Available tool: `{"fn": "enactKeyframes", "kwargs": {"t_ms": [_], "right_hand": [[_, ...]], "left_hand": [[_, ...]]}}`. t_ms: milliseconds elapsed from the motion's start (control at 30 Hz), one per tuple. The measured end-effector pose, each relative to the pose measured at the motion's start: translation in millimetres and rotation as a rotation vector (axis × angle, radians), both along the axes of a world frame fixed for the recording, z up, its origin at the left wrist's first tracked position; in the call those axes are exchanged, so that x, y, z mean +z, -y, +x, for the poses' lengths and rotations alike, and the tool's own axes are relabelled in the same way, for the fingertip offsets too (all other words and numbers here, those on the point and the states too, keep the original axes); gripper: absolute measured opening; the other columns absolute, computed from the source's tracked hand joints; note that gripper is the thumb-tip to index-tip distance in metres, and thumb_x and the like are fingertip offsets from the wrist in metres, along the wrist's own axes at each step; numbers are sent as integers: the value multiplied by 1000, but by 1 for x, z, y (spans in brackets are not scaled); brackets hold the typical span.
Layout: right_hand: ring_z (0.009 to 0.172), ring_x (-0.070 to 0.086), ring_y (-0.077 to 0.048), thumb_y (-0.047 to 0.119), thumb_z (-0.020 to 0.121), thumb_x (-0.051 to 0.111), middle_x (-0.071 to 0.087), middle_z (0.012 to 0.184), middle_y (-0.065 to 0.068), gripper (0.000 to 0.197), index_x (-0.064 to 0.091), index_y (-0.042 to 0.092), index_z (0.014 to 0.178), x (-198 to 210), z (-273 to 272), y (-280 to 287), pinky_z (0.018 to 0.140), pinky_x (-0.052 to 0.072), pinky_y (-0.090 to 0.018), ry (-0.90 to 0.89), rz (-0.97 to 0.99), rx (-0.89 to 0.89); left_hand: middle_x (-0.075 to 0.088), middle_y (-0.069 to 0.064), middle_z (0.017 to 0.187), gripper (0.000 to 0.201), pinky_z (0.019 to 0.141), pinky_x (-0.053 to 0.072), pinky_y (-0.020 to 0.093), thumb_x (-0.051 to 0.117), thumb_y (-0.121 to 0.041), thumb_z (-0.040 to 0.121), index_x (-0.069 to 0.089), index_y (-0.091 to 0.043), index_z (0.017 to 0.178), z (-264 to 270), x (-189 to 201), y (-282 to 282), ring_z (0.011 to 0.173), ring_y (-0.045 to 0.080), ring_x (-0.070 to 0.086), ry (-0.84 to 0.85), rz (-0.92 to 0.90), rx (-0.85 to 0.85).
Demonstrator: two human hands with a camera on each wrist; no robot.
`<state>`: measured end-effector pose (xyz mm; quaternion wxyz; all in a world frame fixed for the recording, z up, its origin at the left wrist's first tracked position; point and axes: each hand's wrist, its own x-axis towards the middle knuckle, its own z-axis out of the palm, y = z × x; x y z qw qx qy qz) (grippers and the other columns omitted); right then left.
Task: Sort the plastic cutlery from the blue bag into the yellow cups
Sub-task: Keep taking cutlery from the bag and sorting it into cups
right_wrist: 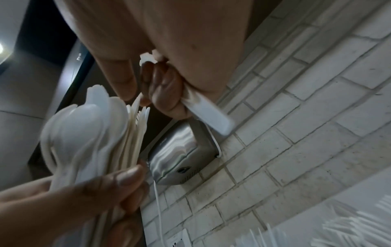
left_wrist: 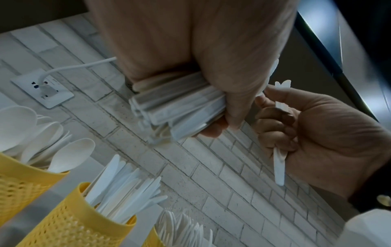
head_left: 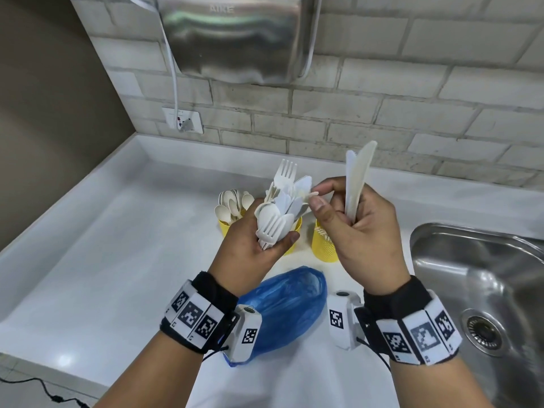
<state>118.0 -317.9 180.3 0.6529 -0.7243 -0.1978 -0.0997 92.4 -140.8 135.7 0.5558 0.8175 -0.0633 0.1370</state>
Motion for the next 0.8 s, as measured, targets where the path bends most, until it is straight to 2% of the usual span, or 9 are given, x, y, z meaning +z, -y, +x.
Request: {"fn": "enactKeyframes", "kwargs": {"t_ms": [100,200,267,333,400,533,567,667,800], "right_hand": [[55,34,-13,12,96,70,31,58,-4,5,67,9,97,-1,3,2,58,39,-23,-9,-20,-4],[53,40,-7,16,97,70,43,59,11,9,64,9,96,-1,7,6,54,40,-19,-57,107,3],[53,41,-15,18,96,70,44,60,-8,9,65,11,97,0,8,7,54,41,-22,-60,105,30],[57,41,-33,18,96,71,42,67,-27,6,67,14,97,3,6,6,56,43,-27,-30,-18,39],[61,46,-37,19,95,71,46,69,-29,4,69,16,94,3,4,3,58,45,-29,-24,-66,11],[56,49,-7,17,96,71,53,59,6,8,70,18,88,-1,6,0,58,44,-17,-49,-48,-31],[56,49,-5,16,96,71,53,60,8,8,70,19,88,-2,7,0,58,44,-16,-54,-45,-31],[55,47,-8,13,95,71,48,61,-7,14,68,21,84,-2,7,-2,57,43,-16,-46,-24,-41],[55,47,-10,7,94,70,50,66,-23,12,67,12,83,-2,8,-7,57,44,-17,-60,1,-91]], "left_hand": [[69,-13,101,40,78,51,15,78,-29,87,62,-18,122,-1,0,-1,95,5,66,-21,10,-12],[66,-27,99,33,75,47,9,78,-28,87,58,-34,112,-3,0,-3,92,-1,65,-29,42,-12],[65,-30,99,34,74,46,7,79,-27,86,55,-38,109,-3,0,-3,91,-3,64,-22,58,-12],[66,-23,103,36,77,49,12,79,-28,87,59,-27,116,-2,-2,-3,95,2,65,-9,55,-17],[67,-18,104,40,79,50,13,79,-28,87,59,-19,121,-1,-3,-3,97,5,66,8,61,-18],[69,-11,108,43,80,54,24,77,-29,89,56,-16,125,1,-2,-4,98,10,67,21,101,-40],[70,-10,109,44,80,55,24,77,-30,89,55,-17,125,1,-2,-5,97,8,67,26,122,-42],[69,-12,108,44,75,54,18,76,-34,90,53,-19,125,1,-2,-6,93,0,65,38,188,-31],[70,-10,112,49,77,57,33,75,-38,90,51,-21,129,1,-5,-7,93,7,67,24,220,-32]]}}
